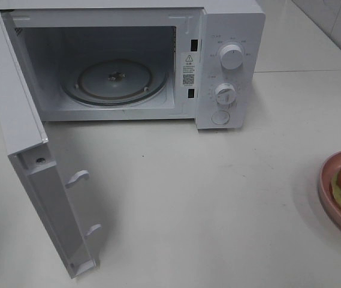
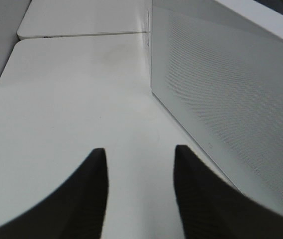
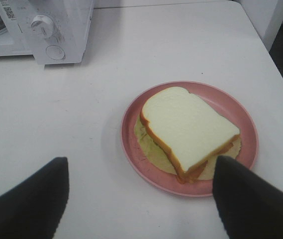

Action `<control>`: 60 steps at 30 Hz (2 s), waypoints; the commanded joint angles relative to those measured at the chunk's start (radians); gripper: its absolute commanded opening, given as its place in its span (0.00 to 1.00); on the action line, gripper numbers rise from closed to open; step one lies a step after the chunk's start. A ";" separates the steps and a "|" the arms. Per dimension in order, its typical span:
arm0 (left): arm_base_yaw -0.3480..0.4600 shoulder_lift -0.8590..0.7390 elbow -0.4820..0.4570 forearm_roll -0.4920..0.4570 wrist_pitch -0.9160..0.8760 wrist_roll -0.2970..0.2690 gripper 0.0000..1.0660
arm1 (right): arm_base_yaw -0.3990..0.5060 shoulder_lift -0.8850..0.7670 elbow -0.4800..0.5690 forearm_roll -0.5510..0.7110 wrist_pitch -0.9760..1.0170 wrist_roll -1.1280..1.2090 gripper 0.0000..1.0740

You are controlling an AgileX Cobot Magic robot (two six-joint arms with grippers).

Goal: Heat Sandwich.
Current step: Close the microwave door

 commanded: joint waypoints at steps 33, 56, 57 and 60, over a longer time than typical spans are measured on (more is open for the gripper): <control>-0.001 0.852 0.262 0.245 -1.506 -0.102 0.00 | -0.008 -0.025 0.002 -0.001 -0.008 -0.006 0.71; -0.120 1.151 0.190 0.405 -1.680 -0.152 0.00 | -0.008 -0.025 0.002 -0.001 -0.008 -0.005 0.71; -0.136 1.154 0.190 0.389 -1.684 -0.145 0.00 | -0.008 -0.025 0.002 -0.001 -0.008 -0.005 0.71; -0.182 1.168 0.189 0.354 -1.683 -0.144 0.00 | -0.008 -0.025 0.002 -0.001 -0.008 -0.005 0.71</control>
